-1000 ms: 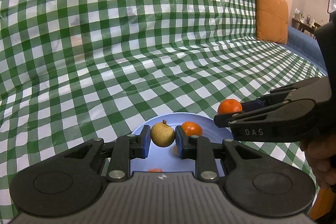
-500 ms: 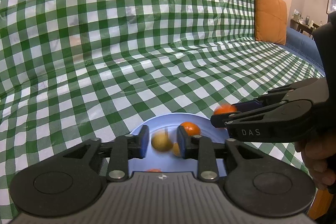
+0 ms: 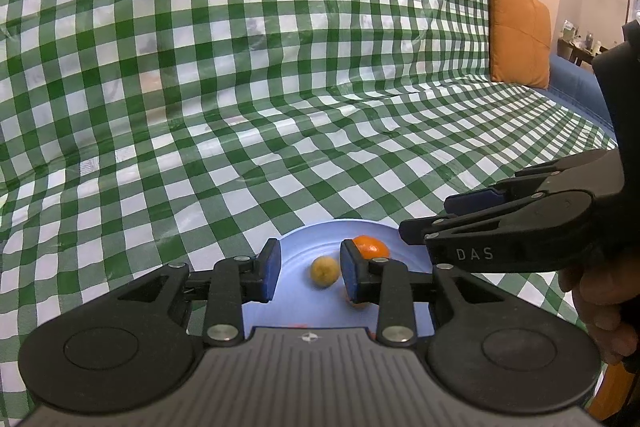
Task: Organize fruits
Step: 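Open both tools over the plate, releasing the yellow fruit and mandarin, then grasp a mandarin with the left tool while the right tool approaches a red tomato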
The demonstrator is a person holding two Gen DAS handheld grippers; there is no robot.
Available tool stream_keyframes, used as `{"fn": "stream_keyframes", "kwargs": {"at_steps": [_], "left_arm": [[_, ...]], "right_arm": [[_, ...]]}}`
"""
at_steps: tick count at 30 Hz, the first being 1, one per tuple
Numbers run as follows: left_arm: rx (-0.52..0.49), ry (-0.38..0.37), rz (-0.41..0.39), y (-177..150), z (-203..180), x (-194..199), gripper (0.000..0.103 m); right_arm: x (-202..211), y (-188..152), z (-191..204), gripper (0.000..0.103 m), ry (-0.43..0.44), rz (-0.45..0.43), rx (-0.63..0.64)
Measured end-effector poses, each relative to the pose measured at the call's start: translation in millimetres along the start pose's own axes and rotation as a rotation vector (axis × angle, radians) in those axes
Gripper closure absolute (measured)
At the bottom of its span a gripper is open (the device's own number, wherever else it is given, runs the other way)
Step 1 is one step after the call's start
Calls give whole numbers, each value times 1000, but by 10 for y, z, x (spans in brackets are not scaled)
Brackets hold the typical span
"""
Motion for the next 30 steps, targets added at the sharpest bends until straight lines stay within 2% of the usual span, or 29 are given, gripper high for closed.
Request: {"fn": "stream_keyframes", "kwargs": {"at_steps": [13, 30], "left_arm": [[30, 34, 6, 11, 155, 83, 67], [100, 129, 61, -51, 522, 179, 67]], "right_arm": [[-21, 50, 105, 53, 7, -2, 8], [-74, 115, 291, 53, 22, -5, 18]]}}
Point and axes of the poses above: each gripper's, at about its wrist camera, not at the fingertips, and x roughly against the way its jaws point, z to its left, y to its top, the point moved 10 cm from there along -x, roughly the way its jaws point, and after that the axes turned 10 degrees about -z, right-handed, at the moved point
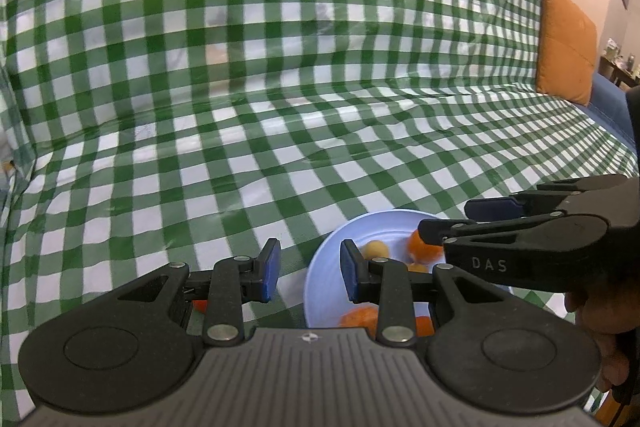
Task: Organize fruits
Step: 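Grasp a mandarin with the left tool while the right tool approaches a red tomato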
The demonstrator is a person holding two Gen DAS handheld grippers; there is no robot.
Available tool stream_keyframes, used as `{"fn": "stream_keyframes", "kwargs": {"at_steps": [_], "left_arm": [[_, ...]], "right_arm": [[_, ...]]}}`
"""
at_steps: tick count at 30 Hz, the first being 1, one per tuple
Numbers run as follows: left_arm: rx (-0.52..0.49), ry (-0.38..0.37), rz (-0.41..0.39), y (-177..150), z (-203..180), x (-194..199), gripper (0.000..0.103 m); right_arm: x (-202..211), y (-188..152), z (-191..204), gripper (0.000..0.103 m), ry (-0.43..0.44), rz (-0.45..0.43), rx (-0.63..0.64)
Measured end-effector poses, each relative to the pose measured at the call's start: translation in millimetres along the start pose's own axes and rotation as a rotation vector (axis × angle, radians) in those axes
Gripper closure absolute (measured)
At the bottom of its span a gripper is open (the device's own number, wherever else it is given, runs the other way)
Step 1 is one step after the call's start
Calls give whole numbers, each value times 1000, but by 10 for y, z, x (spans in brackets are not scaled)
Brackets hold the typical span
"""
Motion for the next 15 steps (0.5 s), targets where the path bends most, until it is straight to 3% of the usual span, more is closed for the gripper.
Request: {"fn": "stream_keyframes", "kwargs": {"at_steps": [10, 15], "left_arm": [[14, 52, 47, -71, 249, 92, 67], [35, 96, 88, -125, 584, 189, 67]], "right_arm": [[7, 99, 169, 53, 14, -11, -4], [31, 166, 247, 53, 21, -29, -11]]}}
Point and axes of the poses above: each gripper's, at about its wrist camera, not at the fingertips, and x roughly against the way its jaws point, z to its left, y to its top, the point moved 10 cm from there along -x, roughly the way its jaws point, and after that the axes turned 10 degrees about -z, right-handed, at the moved point
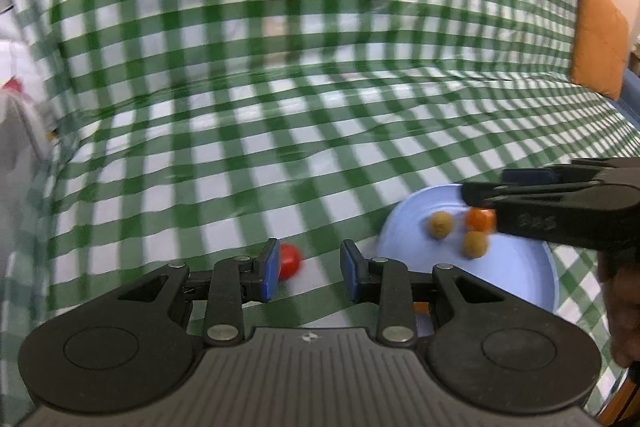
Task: Organize fruits
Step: 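Grasp a mandarin with the left tool while the right tool approaches a red tomato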
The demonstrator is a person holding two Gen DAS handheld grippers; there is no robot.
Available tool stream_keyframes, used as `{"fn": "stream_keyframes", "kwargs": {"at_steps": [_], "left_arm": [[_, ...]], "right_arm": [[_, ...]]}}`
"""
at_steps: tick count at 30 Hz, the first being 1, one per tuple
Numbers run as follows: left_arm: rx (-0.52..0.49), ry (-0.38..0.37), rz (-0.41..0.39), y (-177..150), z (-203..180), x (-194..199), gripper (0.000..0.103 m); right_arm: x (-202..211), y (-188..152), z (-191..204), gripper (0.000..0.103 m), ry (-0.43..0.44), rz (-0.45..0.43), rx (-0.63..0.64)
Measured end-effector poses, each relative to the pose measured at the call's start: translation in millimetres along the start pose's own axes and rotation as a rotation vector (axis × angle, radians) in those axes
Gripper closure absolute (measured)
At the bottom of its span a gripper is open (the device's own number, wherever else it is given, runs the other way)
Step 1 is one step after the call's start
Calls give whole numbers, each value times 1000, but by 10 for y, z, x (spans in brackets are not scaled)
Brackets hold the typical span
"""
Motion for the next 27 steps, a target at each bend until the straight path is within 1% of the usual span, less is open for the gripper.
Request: {"fn": "stream_keyframes", "kwargs": {"at_steps": [4, 7, 8, 9, 10, 11, 13, 14, 17, 19, 22, 23, 24, 25, 27], "left_arm": [[99, 12, 60, -63, 397, 53, 67], [155, -2, 107, -156, 613, 96, 67], [167, -10, 129, -204, 660, 106, 64], [172, -19, 148, -248, 679, 112, 60], [169, -32, 167, -290, 679, 115, 59], [157, -51, 188, -346, 647, 117, 58], [107, -106, 227, -437, 505, 121, 51], [83, -130, 234, -465, 438, 132, 47], [-11, -187, 251, -573, 238, 167, 45], [-56, -193, 266, -668, 196, 165, 45], [-100, -170, 299, -794, 196, 131, 46], [-110, -158, 310, -841, 203, 112, 50], [-117, -153, 320, -875, 217, 84, 56], [-115, -164, 323, -888, 226, 69, 64], [-107, -160, 304, -850, 261, 66, 65]], "right_arm": [[24, 54, 55, 53, 7, -16, -10], [32, 68, 113, 53, 19, -21, -9], [35, 71, 135, 53, 24, -22, -9], [38, 75, 155, 53, 28, -22, -10], [38, 80, 178, 54, 35, -22, -11], [33, 87, 211, 54, 42, -23, -12], [36, 93, 265, 54, 59, -25, -13], [34, 97, 300, 54, 70, -26, -14], [14, 93, 429, 55, 114, -21, -25], [2, 86, 514, 55, 142, -18, -32], [-35, 55, 692, 55, 194, -7, -47], [-83, 48, 787, 55, 206, -4, -49], [-108, 24, 848, 55, 218, 5, -48], [-135, 4, 912, 55, 230, 13, -47], [-180, -42, 1024, 55, 252, 22, -45]]}}
Point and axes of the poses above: each gripper's, at about its wrist camera, not at the fingertips, and x roughly against the way its jaws point, z to its left, y to its top, the point moved 10 cm from there along -x, roughly the way its jaws point, and after that the axes turned 10 degrees about -z, right-handed, at the moved point
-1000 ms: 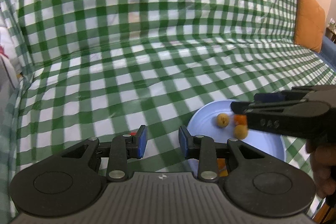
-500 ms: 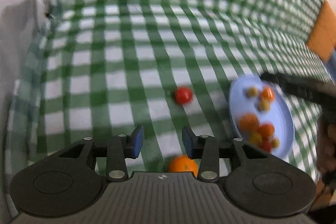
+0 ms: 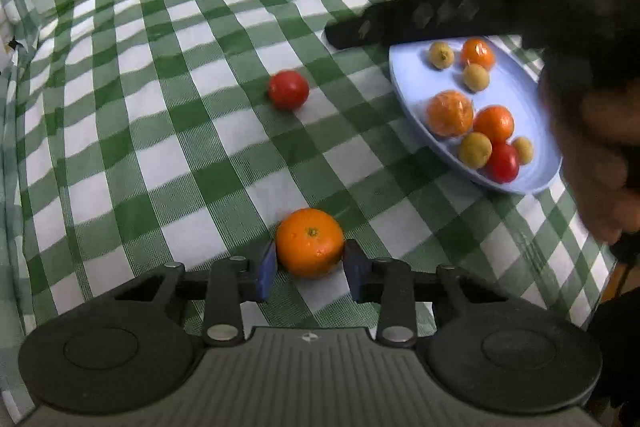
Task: Organize fruits
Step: 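Grasp a mandarin with the left tool while the right tool approaches a red tomato, then close the right tool on the red tomato while the left tool lifts the mandarin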
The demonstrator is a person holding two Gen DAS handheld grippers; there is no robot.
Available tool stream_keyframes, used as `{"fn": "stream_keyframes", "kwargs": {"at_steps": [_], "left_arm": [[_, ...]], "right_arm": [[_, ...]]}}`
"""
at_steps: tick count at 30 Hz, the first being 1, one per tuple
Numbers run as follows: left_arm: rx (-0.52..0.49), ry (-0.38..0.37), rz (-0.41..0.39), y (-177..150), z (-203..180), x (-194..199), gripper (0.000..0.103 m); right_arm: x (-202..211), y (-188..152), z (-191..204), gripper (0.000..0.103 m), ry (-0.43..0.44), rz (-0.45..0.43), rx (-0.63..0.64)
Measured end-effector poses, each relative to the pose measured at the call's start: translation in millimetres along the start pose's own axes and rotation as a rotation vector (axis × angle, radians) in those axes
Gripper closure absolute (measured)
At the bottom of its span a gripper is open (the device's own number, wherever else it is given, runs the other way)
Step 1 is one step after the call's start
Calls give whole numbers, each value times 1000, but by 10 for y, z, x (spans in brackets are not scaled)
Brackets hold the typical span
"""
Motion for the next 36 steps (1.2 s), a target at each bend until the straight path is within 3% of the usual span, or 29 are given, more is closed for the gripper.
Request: {"fn": "stream_keyframes", "kwargs": {"at_steps": [2, 4, 7, 9, 14, 18, 29, 36], "left_arm": [[33, 12, -37, 83, 111, 46, 65], [128, 34, -82, 178, 289, 103, 65], [209, 115, -91, 196, 559, 112, 65], [213, 150, -66, 145, 641, 63, 64], [212, 145, -42, 99, 674, 6, 63], [221, 141, -33, 99, 657, -52, 63], [225, 154, -31, 135, 636, -101, 63], [230, 167, -31, 152, 626, -123, 63]], "right_arm": [[-98, -53, 87, 55, 13, 16, -1], [-162, -91, 144, 55, 29, 28, -4], [-277, -140, 217, 55, 31, 46, -4], [-331, -164, 257, 55, 33, 54, 2], [-482, -235, 302, 56, 19, 76, 24], [-586, -320, 291, 71, -3, 100, 34], [-454, -226, 273, 71, 7, 68, 75], [-368, -258, 226, 71, 20, 103, 95]]}}
Point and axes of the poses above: each gripper's, at about its wrist camera, not at the fingertips, and x roughly against the way its jaws point, z to its left, y to its top, the point moved 10 cm from there along -x, roughly the way its jaws point, and after that the axes turned 10 degrees about -z, right-handed, at the moved point
